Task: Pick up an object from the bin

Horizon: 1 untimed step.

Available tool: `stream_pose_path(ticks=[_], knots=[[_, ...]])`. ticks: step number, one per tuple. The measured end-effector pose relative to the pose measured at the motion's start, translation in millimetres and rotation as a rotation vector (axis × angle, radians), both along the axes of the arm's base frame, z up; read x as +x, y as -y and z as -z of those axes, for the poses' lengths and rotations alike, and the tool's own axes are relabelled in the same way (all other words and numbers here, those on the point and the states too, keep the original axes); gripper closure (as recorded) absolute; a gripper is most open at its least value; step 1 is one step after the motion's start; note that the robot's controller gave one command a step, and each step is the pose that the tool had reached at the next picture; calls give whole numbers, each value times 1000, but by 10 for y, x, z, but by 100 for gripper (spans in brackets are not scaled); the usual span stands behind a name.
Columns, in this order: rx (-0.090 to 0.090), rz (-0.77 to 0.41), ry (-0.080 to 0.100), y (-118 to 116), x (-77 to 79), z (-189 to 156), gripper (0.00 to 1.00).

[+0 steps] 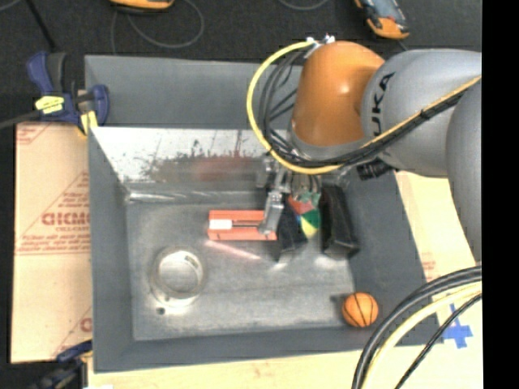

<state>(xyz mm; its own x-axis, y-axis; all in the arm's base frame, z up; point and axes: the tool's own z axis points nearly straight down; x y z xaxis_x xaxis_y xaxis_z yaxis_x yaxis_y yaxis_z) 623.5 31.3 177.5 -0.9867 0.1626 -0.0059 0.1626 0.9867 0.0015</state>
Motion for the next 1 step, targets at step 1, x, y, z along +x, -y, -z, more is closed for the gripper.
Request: stream_pose_path(ticks=[1], knots=[[-3, -232, 0, 87, 109, 252, 0]])
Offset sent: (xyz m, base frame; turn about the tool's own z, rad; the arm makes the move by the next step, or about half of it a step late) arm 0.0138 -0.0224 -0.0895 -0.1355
